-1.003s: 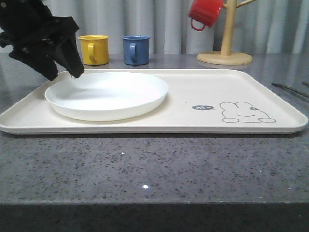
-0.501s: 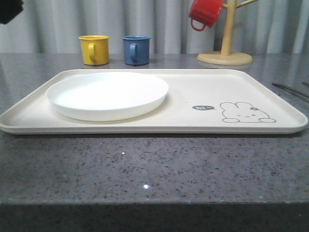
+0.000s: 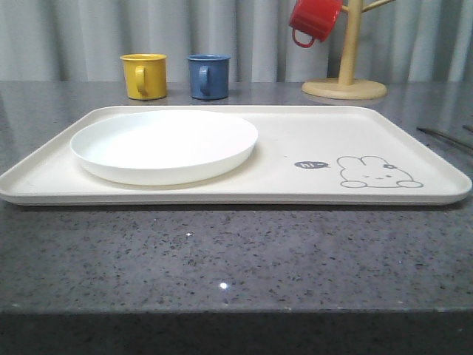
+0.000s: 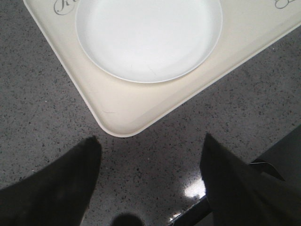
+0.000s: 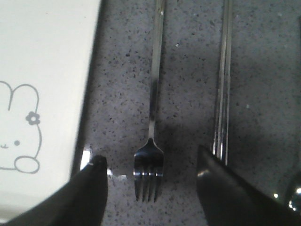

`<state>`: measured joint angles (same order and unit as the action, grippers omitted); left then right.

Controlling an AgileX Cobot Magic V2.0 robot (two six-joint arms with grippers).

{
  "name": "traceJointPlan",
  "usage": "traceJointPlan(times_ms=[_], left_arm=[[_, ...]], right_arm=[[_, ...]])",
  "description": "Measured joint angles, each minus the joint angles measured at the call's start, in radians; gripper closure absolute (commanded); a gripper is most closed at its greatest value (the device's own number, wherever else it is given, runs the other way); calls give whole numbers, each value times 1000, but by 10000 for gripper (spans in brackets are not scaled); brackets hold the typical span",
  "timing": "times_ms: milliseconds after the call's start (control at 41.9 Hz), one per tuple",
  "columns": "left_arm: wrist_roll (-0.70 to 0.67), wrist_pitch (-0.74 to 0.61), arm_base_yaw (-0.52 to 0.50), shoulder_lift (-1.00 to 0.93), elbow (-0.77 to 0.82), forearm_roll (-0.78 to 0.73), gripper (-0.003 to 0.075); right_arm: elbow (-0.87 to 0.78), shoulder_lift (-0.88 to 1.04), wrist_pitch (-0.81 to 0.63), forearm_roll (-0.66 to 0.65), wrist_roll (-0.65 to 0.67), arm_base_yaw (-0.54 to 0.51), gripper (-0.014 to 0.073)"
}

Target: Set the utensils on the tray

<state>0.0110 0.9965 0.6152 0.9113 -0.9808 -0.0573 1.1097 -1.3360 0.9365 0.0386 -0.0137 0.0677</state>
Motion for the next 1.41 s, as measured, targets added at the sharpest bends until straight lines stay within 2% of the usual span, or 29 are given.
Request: traceJointPlan(times_ms=[167,334,525,597,836,955,1170,1409], left_arm=[[-2,0,0,0,0,0,279],[-4,0,2,0,0,0,279],[-4,0,2,0,0,0,279],[-4,0,2,0,0,0,279],[-4,0,2,0,0,0,279],[-4,0,2,0,0,0,279],[-4,0,2,0,0,0,279],[-4,0,2,0,0,0,279]], right_arm=[[85,-183,19,0,0,0,256],[107,-288,18,0,0,0,270],[110,-300,16,0,0,0,568],[110,-300,16,0,0,0,609],[128,-300,34,2,0,0,611],[183,-283,96,10,0,18,611],[303,-269,202,33,2,155,608],[320,-294,145,119,122,278,550]])
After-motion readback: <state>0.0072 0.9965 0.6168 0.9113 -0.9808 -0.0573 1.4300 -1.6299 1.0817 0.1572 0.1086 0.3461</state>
